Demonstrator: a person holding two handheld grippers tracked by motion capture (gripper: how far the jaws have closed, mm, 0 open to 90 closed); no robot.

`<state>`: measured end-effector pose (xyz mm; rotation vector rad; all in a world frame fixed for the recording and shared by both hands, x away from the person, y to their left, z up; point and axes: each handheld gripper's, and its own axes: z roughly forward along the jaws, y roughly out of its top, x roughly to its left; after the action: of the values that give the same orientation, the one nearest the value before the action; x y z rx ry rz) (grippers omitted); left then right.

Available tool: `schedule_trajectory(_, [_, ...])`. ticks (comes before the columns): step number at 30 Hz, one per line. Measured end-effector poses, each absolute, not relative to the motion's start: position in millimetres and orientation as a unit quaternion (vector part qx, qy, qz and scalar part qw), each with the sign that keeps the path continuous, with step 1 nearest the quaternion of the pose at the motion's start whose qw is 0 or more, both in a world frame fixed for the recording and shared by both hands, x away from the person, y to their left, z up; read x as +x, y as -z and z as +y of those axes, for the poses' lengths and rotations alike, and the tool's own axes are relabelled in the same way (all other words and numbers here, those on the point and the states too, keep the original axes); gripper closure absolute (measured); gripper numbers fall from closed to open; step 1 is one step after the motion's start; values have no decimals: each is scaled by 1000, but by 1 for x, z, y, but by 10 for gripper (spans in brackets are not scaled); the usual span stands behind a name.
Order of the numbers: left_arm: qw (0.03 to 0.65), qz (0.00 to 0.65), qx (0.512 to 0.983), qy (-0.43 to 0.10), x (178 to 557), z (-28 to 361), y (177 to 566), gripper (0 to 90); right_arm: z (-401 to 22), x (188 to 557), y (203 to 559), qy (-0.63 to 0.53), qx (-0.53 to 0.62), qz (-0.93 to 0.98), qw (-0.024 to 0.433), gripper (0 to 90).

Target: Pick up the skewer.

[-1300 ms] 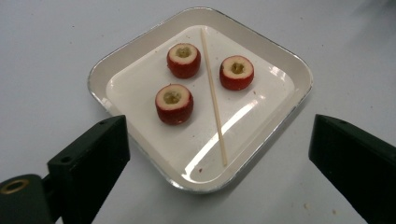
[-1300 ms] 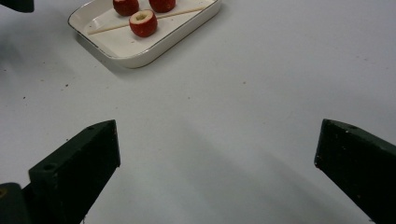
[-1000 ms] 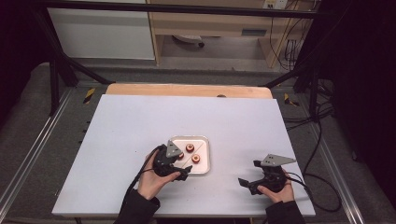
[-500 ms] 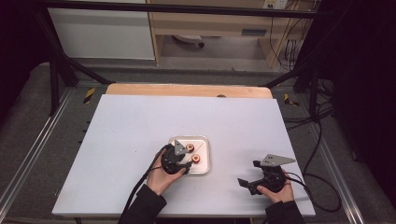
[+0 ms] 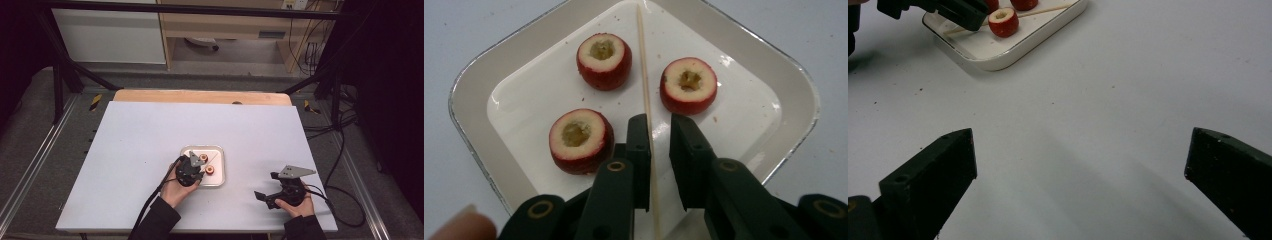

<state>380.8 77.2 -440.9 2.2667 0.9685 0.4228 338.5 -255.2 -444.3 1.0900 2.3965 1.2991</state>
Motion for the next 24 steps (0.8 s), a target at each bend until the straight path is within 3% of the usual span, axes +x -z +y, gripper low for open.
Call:
schedule_trajectory(7, [312,370,859,-165,380,77,441,872,-255,339,445,-441,368,812,104,8])
schedule_trajectory(24, [344,370,845,-176,374,88,434,887,-254,339,445,-439,367,814,104,8])
